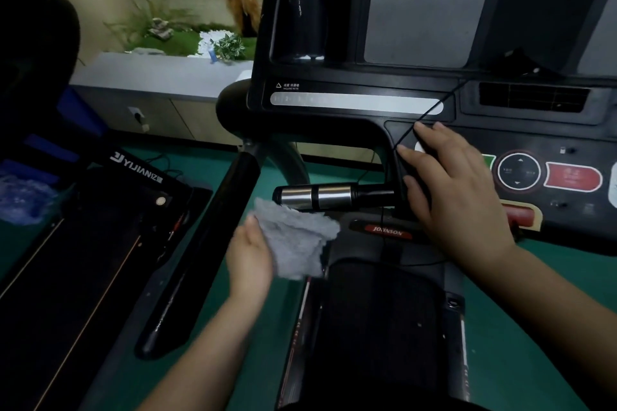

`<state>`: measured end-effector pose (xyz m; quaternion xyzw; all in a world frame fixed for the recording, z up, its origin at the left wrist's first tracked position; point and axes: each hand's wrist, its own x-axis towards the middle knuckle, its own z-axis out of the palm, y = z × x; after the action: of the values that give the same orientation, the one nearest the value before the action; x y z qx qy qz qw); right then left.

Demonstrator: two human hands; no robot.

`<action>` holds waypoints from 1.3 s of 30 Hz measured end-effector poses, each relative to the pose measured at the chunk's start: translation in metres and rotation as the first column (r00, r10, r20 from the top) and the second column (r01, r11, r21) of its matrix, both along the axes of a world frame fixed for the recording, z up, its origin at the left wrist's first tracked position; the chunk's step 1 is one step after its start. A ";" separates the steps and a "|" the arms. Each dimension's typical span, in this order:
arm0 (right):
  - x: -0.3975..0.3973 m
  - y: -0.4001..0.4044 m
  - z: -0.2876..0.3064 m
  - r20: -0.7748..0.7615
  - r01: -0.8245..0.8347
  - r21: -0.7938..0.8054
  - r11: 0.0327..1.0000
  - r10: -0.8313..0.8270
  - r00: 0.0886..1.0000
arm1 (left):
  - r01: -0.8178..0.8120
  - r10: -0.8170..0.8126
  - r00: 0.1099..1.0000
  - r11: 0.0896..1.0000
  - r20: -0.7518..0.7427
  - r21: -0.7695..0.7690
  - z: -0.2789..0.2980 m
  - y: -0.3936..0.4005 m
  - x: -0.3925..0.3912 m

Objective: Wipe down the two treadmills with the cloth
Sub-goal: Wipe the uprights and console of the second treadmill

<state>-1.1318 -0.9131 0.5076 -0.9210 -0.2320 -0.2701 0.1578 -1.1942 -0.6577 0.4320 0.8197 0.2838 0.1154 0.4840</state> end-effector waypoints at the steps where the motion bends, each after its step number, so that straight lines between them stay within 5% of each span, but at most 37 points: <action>1: 0.000 0.000 0.000 0.002 0.000 0.000 1.000 0.000 1.000 | 0.016 -0.021 0.999 0.994 -0.049 -0.108 -0.005 -0.013 -0.009; 3: 0.000 0.001 0.000 0.005 -0.001 0.000 1.000 0.001 1.000 | 0.042 -0.078 0.994 0.920 -0.076 -0.389 -0.005 -0.040 -0.019; 6: 0.000 0.001 0.000 0.004 0.001 -0.005 1.000 -0.001 1.000 | 0.003 0.050 0.998 0.568 0.038 -0.823 0.020 -0.069 -0.004; 9: 0.000 0.000 0.000 0.005 0.002 -0.012 1.000 -0.002 1.000 | 0.056 0.121 0.987 0.366 0.107 -0.929 0.042 -0.091 0.013; 14: 0.000 0.000 -0.001 0.014 0.000 -0.018 1.000 0.000 1.000 | -0.026 0.132 0.991 0.355 0.022 -0.935 0.047 -0.103 0.009; 20: 0.000 0.000 -0.001 0.019 -0.008 -0.009 1.000 0.008 1.000 | -0.109 0.389 0.918 0.439 0.079 -0.892 0.049 -0.059 0.006; 26: -0.001 -0.001 0.000 0.014 -0.012 0.002 1.000 0.012 1.000 | -0.090 0.253 0.968 0.331 -0.004 -0.939 0.057 -0.108 0.014; 28: -0.001 -0.002 0.000 -0.001 -0.026 0.006 1.000 0.026 1.000 | -0.115 0.296 0.955 0.359 -0.004 -0.926 0.056 -0.112 0.010; 31: 0.001 -0.004 0.000 -0.020 -0.056 0.046 0.997 0.057 0.998 | -0.159 0.354 0.932 0.606 0.085 -0.779 0.056 -0.099 -0.006; 35: -0.001 -0.007 0.005 -0.059 -0.093 0.226 0.970 0.109 0.992 | -0.180 0.247 0.917 0.957 0.314 -0.227 0.082 -0.078 -0.016; 37: -0.001 -0.009 0.011 -0.049 -0.092 0.306 0.948 0.112 0.993 | -0.085 0.054 0.945 0.993 0.323 0.084 0.085 -0.066 -0.005; 39: 0.003 -0.010 0.020 -0.003 -0.101 0.342 0.934 0.108 0.994 | 0.066 -0.144 0.979 0.895 0.146 0.440 0.075 -0.062 0.007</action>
<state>-1.1291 -0.9231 0.5273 -0.8689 -0.2285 -0.2875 0.3318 -1.1869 -0.7194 0.5067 0.9075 0.1625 0.2208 0.3184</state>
